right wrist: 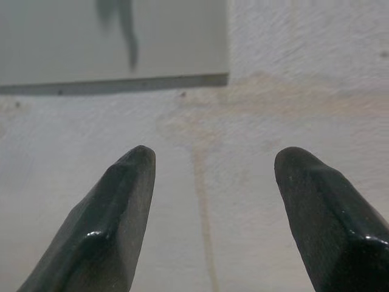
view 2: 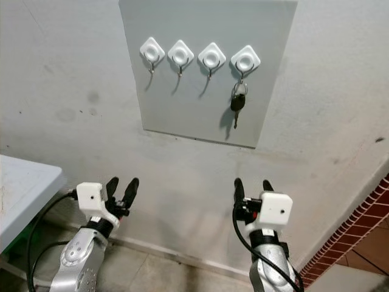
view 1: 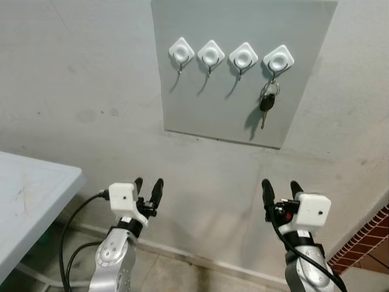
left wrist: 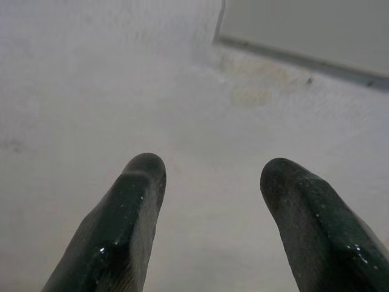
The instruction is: Hang keys on a hook
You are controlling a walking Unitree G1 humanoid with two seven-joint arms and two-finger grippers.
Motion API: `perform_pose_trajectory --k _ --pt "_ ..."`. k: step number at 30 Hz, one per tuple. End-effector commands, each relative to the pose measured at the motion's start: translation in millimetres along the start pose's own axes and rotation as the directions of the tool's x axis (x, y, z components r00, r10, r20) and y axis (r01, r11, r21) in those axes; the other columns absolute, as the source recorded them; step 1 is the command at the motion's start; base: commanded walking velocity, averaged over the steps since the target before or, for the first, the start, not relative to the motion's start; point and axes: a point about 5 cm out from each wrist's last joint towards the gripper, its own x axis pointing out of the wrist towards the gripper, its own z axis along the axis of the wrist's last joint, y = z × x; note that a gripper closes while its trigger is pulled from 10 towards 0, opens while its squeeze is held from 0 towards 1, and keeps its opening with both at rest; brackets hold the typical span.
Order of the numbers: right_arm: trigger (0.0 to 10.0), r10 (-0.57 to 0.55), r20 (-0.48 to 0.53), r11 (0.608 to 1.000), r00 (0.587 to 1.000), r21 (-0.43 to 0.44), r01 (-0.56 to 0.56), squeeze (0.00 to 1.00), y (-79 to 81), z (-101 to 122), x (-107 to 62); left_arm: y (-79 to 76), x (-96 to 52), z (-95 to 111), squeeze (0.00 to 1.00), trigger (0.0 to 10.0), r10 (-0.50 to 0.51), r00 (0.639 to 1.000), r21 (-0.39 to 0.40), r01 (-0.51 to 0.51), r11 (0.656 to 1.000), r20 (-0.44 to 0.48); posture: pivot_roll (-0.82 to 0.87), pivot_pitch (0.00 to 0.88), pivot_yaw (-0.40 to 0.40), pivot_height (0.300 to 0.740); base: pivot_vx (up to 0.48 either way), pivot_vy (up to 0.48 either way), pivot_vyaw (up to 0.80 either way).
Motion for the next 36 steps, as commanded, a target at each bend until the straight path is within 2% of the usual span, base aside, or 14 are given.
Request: perform_pose_trajectory --k 1,6,12,17,21,31,36 --pt "10.0 -0.012 0.015 1.000 1.000 -0.001 0.012 0.00 -0.1 5.9 0.0 1.6 0.1 2.6 0.00 10.0 0.000 1.000 0.008 0.000 1.000 -0.009 -0.14 0.000 0.051 0.740 0.000 0.000 0.00" --pt "10.0 -0.017 0.015 1.000 1.000 0.004 0.017 0.00 1.3 7.0 -1.4 -0.3 3.7 8.4 0.00 10.0 -0.017 1.000 0.018 0.017 1.000 0.003 -0.15 0.000 0.062 0.740 0.000 0.000 0.00" --pt "10.0 -0.030 0.001 1.000 1.000 0.003 0.030 0.00 1.2 3.9 -7.7 -0.5 0.7 10.1 0.00 10.0 -0.022 1.000 0.016 0.022 1.000 0.013 -0.15 0.000 0.063 0.740 0.000 0.000 0.00" --pt "10.0 -0.021 -0.022 1.000 1.000 0.001 0.021 0.00 3.1 -2.0 -10.4 3.2 -8.6 0.2 0.00 10.0 0.003 1.000 0.036 -0.002 0.999 -0.018 -0.14 0.000 0.063 0.740 0.000 0.000 0.00" --pt "10.0 -0.022 -0.025 1.000 0.999 0.000 0.022 0.00 3.5 -2.3 -10.6 3.3 -10.3 -1.6 0.00 10.0 0.006 0.999 0.042 -0.005 0.999 -0.031 -0.14 0.000 0.067 0.740 0.000 0.000 0.00" --pt "10.0 -0.043 -0.008 0.999 0.999 -0.004 0.043 0.00 3.3 2.2 -9.4 1.5 -2.2 3.5 0.00 10.0 -0.011 1.000 0.036 0.011 0.999 -0.026 -0.17 0.000 0.089 0.740 0.000 0.000 0.00" --pt "10.0 -0.050 -0.007 0.999 0.999 -0.006 0.050 0.00 1.9 1.8 -9.3 -4.1 1.0 3.9 0.00 10.0 -0.033 0.999 0.034 0.034 0.999 -0.024 -0.18 0.000 0.095 0.740 0.000 0.000 0.00"
